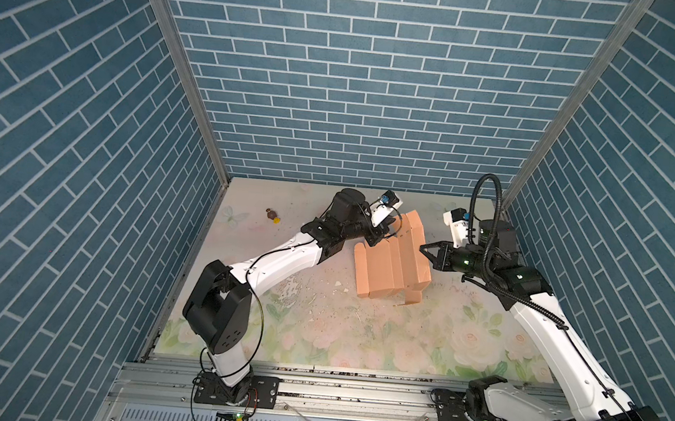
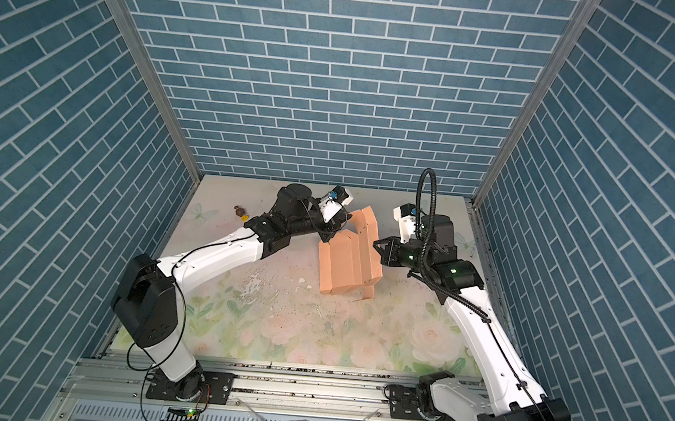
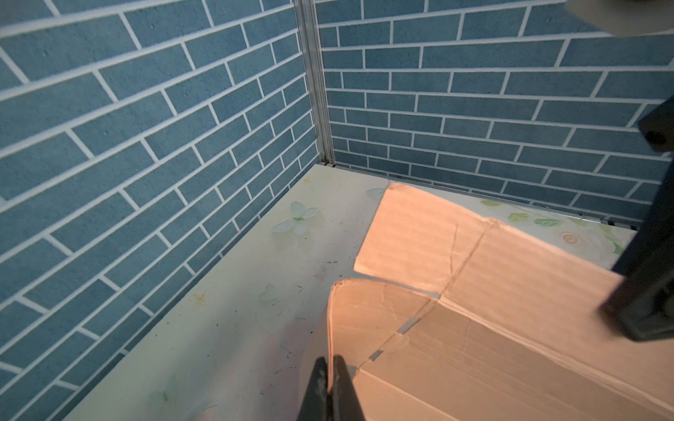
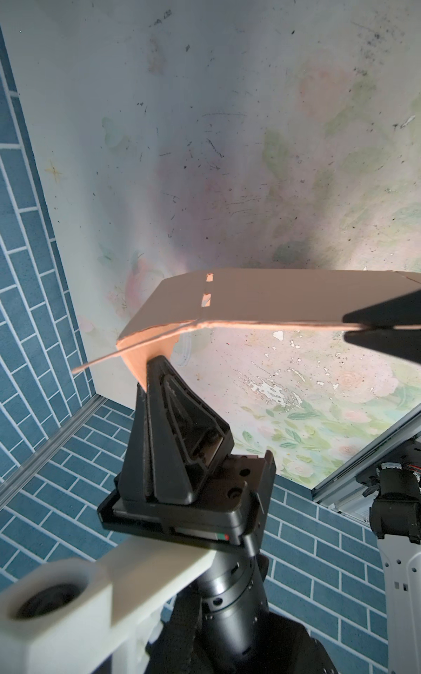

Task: Fold the paper box

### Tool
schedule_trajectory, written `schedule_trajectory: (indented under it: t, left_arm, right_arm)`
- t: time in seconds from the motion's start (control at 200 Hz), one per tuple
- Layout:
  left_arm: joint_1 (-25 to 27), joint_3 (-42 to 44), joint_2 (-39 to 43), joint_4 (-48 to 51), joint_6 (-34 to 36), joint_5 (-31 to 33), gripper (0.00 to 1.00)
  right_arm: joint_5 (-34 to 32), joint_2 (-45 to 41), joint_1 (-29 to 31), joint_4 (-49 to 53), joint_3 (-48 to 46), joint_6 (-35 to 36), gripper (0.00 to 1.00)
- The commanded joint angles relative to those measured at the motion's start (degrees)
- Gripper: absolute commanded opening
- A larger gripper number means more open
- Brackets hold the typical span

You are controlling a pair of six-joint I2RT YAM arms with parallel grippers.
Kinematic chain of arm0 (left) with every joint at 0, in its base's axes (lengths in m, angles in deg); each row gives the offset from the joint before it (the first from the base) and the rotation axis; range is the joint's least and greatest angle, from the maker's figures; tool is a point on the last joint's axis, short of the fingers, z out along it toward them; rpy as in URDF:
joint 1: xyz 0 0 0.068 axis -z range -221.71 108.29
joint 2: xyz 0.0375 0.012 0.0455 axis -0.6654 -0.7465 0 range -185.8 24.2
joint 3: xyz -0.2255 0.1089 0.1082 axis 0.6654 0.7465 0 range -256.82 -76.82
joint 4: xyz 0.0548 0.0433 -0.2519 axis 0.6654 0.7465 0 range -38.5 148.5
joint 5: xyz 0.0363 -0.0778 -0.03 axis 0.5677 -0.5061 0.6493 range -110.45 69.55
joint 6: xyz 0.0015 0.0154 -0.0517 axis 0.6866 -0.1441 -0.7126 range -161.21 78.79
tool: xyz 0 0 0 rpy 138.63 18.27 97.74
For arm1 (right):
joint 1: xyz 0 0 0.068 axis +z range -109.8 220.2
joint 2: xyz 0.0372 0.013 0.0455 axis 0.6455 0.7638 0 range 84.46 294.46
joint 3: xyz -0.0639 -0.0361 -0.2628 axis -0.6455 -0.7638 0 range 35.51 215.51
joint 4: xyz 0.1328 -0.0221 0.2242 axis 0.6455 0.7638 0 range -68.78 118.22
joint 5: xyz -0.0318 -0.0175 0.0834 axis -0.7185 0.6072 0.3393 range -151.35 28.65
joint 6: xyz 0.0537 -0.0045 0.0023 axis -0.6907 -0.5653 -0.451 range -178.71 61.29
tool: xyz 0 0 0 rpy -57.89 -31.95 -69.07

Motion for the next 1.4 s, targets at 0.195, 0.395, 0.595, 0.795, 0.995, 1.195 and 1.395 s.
schedule_trajectory:
  t: [0.195,0.395,0.595,0.795,0.995,1.195,1.395]
  left_arm:
    - [-0.8,-1.8,1.3,4.2,-1.4,0.7,0.00]
    - [-1.5,-4.1,2.2,10.2,-1.2,3.7,0.00]
    - [-3.3,-7.5,2.9,19.4,-3.7,9.1,0.00]
    - [-6.8,-12.2,0.6,30.6,-8.4,10.8,0.00]
    - [-11.5,-11.9,-1.7,34.3,-14.0,5.6,0.00]
    - [-17.0,-11.2,-5.3,34.9,-20.5,-0.2,0.00]
    - [-20.8,-10.5,-9.8,35.2,-25.7,-4.6,0.07]
  right_arm:
    - [0.9,0.7,0.3,-2.8,0.6,1.1,0.00]
    - [-2.6,-0.2,0.3,-2.9,0.6,1.2,0.29]
    - [-10.0,-2.8,0.2,-3.1,0.3,-0.4,0.61]
    - [-17.8,-2.6,0.2,-3.1,-1.1,-2.3,0.72]
    - [-19.3,-1.0,0.3,-1.3,-1.0,-2.3,0.75]
    - [-18.6,-1.4,0.3,-0.6,-1.8,-2.3,0.75]
    - [-17.0,-0.5,0.3,1.0,-1.9,-1.6,0.75]
